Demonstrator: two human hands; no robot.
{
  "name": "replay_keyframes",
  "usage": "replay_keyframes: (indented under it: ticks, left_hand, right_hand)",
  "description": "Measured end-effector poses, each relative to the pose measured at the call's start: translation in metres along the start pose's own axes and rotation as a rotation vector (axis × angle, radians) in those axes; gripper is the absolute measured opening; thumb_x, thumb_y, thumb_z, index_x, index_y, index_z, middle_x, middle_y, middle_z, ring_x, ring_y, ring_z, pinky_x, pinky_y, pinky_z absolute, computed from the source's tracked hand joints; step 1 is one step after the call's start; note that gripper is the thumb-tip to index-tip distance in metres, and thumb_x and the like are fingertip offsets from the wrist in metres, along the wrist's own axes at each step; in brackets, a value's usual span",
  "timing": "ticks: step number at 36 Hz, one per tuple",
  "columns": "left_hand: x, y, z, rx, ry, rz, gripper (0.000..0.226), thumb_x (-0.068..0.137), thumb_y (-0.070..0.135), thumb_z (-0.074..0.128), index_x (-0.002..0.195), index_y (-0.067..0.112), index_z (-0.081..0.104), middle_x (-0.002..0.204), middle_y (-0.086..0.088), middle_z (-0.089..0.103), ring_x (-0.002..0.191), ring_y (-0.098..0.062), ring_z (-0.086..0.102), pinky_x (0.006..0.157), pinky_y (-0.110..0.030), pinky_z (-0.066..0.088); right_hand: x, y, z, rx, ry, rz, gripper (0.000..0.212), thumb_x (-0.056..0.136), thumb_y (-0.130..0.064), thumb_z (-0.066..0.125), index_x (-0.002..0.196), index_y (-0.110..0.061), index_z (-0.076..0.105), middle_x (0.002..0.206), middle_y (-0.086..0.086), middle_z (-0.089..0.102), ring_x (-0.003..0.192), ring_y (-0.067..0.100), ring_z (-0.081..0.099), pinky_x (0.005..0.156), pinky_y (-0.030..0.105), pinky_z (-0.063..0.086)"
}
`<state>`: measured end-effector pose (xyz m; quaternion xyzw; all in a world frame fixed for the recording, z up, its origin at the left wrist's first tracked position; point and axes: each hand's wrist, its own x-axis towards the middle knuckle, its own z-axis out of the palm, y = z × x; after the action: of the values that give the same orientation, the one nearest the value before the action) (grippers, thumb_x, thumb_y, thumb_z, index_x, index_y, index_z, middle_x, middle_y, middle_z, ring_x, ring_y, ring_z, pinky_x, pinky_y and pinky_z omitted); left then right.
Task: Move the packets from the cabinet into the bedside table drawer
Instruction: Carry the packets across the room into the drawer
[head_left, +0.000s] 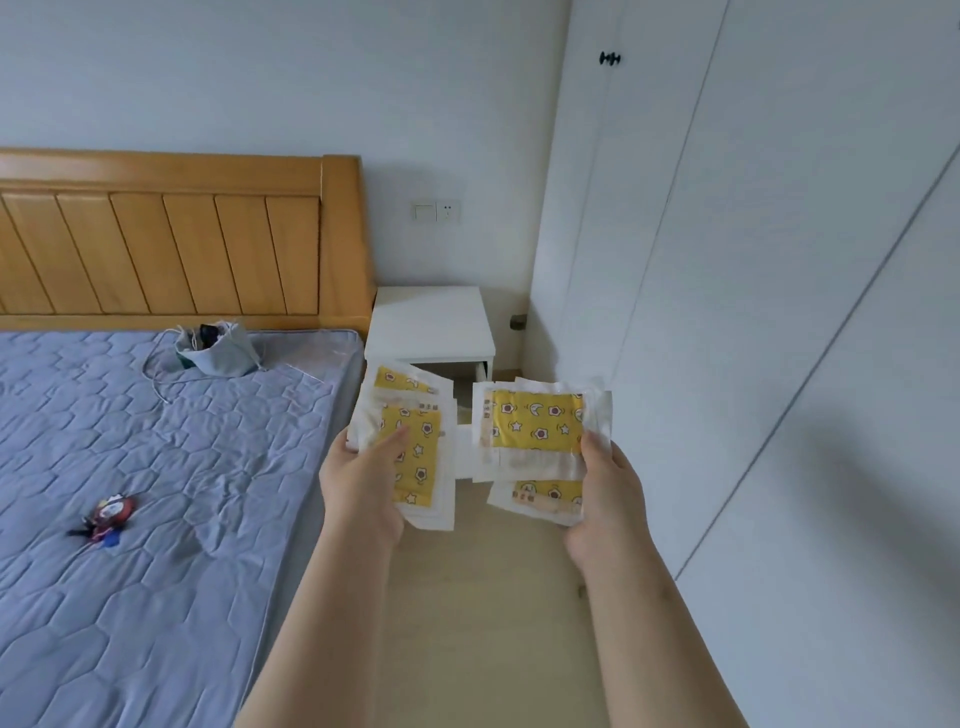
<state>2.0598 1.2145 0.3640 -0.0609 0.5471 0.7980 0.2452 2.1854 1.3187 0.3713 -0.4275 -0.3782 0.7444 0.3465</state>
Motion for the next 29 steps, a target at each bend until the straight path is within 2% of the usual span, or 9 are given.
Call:
replay_keyframes:
  ticks: [7,11,13,15,18,21,24,27,29]
  left_hand:
    - [0.092,0.002,0.041,-0.04,0.004,-0.055,0.025,0.083,-0.002,0.065,0.09,0.02,0.056,0.089,-0.006,0.067,0.081,-0.026,0.066,0.063,-0.04,0.052]
    - [0.155,0.002,0.079,-0.053,-0.033,-0.095,0.025,0.084,-0.004,0.06,0.095,0.019,0.058,0.097,-0.013,0.068,0.088,-0.034,0.066,0.081,-0.053,0.052]
    - [0.184,0.004,0.103,-0.058,-0.04,-0.111,0.027,0.085,-0.001,0.057,0.106,0.016,0.06,0.106,-0.016,0.068,0.092,-0.036,0.065,0.085,-0.054,0.051]
    - [0.211,0.006,0.129,-0.06,-0.05,-0.141,0.03,0.087,0.002,0.054,0.115,0.012,0.058,0.11,-0.017,0.067,0.095,-0.036,0.065,0.083,-0.052,0.052]
    - [0.244,0.01,0.16,-0.071,-0.076,-0.164,0.015,0.091,0.007,0.05,0.101,0.011,0.061,0.1,-0.014,0.068,0.087,-0.032,0.065,0.078,-0.049,0.051]
    - [0.277,0.012,0.177,-0.062,-0.086,-0.113,0.02,0.09,0.012,0.059,0.109,0.013,0.062,0.102,-0.013,0.07,0.087,-0.029,0.068,0.066,-0.043,0.055]
    - [0.31,0.015,0.187,-0.01,-0.076,-0.068,0.028,0.083,0.007,0.067,0.11,0.01,0.061,0.102,-0.015,0.07,0.083,-0.029,0.07,0.061,-0.042,0.058]
    - [0.345,0.018,0.197,-0.009,-0.054,-0.059,0.024,0.079,-0.002,0.067,0.098,0.013,0.061,0.094,-0.012,0.071,0.074,-0.026,0.071,0.061,-0.042,0.059]
    - [0.374,0.019,0.2,-0.019,-0.036,-0.068,0.025,0.079,-0.003,0.066,0.097,0.013,0.061,0.093,-0.013,0.071,0.073,-0.026,0.071,0.06,-0.042,0.059]
  right_hand:
    - [0.094,-0.009,0.052,-0.084,-0.083,-0.002,0.023,0.099,-0.029,0.045,0.086,-0.026,0.064,0.083,-0.002,0.067,0.082,0.023,0.063,0.055,0.031,0.05]
    - [0.16,-0.019,0.078,-0.201,-0.174,-0.002,0.023,0.097,-0.026,0.049,0.083,-0.02,0.066,0.078,0.0,0.068,0.076,0.021,0.064,0.048,0.03,0.051]
    - [0.195,-0.029,0.088,-0.266,-0.214,0.009,0.02,0.096,-0.025,0.052,0.084,-0.016,0.065,0.077,0.001,0.068,0.073,0.019,0.064,0.043,0.03,0.052]
    - [0.231,-0.039,0.099,-0.314,-0.244,0.025,0.018,0.095,-0.022,0.052,0.084,-0.015,0.064,0.077,0.002,0.066,0.07,0.019,0.064,0.041,0.031,0.052]
    - [0.281,-0.052,0.12,-0.385,-0.267,0.038,0.017,0.094,-0.018,0.051,0.092,-0.009,0.065,0.082,0.009,0.066,0.069,0.023,0.064,0.04,0.033,0.052]
    - [0.321,-0.057,0.147,-0.421,-0.277,0.042,0.014,0.093,-0.015,0.053,0.088,-0.01,0.065,0.077,0.007,0.065,0.062,0.02,0.063,0.039,0.028,0.049]
    - [0.354,-0.054,0.177,-0.451,-0.307,0.056,0.014,0.092,-0.015,0.055,0.08,-0.015,0.063,0.08,0.006,0.065,0.065,0.019,0.061,0.051,0.031,0.054]
    - [0.388,-0.048,0.206,-0.443,-0.318,0.101,0.01,0.089,-0.014,0.059,0.079,-0.014,0.063,0.081,0.008,0.065,0.072,0.022,0.062,0.076,0.052,0.055]
    - [0.412,-0.043,0.224,-0.435,-0.298,0.117,0.007,0.087,-0.014,0.062,0.082,-0.008,0.063,0.084,0.012,0.063,0.076,0.026,0.06,0.08,0.061,0.051]
